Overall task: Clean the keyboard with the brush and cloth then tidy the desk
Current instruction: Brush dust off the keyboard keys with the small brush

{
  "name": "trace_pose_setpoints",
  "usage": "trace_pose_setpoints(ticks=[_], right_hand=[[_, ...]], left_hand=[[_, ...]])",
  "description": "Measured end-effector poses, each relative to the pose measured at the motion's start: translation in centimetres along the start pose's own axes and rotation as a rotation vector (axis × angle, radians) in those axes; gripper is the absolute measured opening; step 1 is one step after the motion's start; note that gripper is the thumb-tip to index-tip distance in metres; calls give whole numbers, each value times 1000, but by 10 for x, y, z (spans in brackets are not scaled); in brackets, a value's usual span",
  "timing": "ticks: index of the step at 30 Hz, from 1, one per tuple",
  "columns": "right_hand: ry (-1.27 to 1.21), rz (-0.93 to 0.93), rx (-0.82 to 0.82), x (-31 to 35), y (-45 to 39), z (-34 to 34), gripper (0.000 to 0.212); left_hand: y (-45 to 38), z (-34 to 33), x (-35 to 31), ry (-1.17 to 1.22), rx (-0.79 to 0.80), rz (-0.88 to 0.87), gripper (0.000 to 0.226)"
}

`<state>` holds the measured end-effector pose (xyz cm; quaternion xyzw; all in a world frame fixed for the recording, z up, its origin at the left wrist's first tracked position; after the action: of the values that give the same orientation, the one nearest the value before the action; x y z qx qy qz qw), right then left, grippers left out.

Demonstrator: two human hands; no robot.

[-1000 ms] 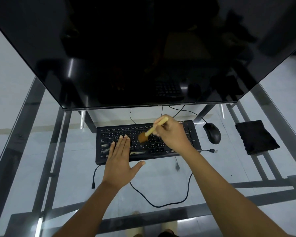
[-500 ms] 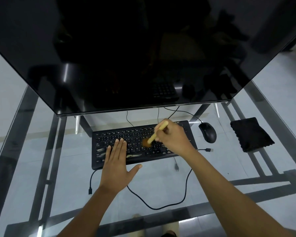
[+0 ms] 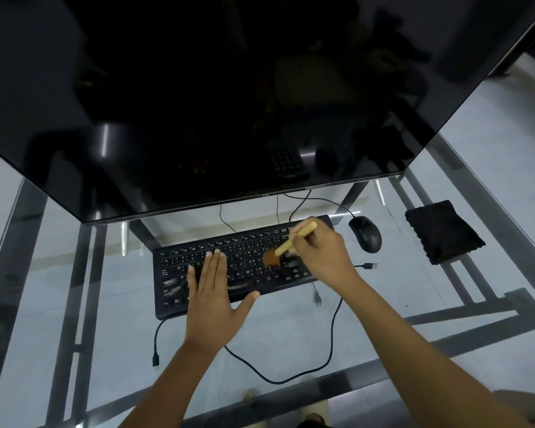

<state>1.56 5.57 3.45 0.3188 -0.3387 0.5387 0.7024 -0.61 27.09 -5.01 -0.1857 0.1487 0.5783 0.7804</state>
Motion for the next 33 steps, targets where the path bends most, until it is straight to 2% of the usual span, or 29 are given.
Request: trace_pose_setpoints(ticks=[1,2,3,4,5,6,8,9,10,13,15,17,20,21,24,27,29,31,33], right_hand=[[-5,-29,130,-3,0,-7,6],[56,-8,180,-2,1,-11,6],[95,25,142,-2,0,-11,7],[115,73,30,0,-3,-5,8],[84,98,-75,2,-5,1,9],[39,98,-105,3,-8,5,10],[-43,48,35,4,-16,-1,11],[-8,41,110,4,-18,-6,12],[46,66,95,5,-19,-7,12],[31,52,-170,-4,-30,8,8],[-33,-14,-125,-10,-35,9,5],[36,1,-82,-10,-36,10,6],[30,26,-270,-7,-36,32,9],[10,22,-258,-9,-38,36,9],[102,20,-71,-13,-41,34,10],[157,43,-239,-18,-43,51,8],[115,4,-190,-22,-44,54,6],[186,20,-101,-22,-44,50,7],[206,20,-242,-22,-45,61,6]], left_hand=[[-2,0,-2,2,5,-11,93],[-4,-1,-5,4,9,-21,93],[-6,-2,-7,6,15,-32,92],[-7,-4,-10,5,26,-43,92],[-9,-5,-14,3,36,-57,91],[-12,-7,-17,0,44,-70,91],[-16,-11,-22,-7,68,-88,91],[-17,-14,-24,-11,86,-94,91],[-18,-16,-26,-17,102,-98,91],[-22,-22,-32,-28,132,-104,93],[-29,-24,-35,-35,133,-109,94],[-36,-26,-38,-53,150,-119,95],[-42,-28,-44,-61,174,-139,96],[-45,-29,-46,-62,176,-145,96],[-50,-32,-50,-67,194,-158,96],[-50,-35,-52,-67,200,-160,96],[-51,-37,-53,-52,188,-161,96],[-50,-39,-52,-68,190,-168,96],[-48,-40,-51,-78,189,-174,97]])
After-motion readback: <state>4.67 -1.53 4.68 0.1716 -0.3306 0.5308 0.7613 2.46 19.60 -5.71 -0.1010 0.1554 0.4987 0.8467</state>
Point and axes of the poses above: each hand's wrist, its own y-axis away from the middle knuckle, its own z-axis out of the back of the hand, x = y × z, the point moved 5 cm from there along -y, towards the middle knuckle, and after that the axes turned 2 degrees about y, right-handed, at the moved point
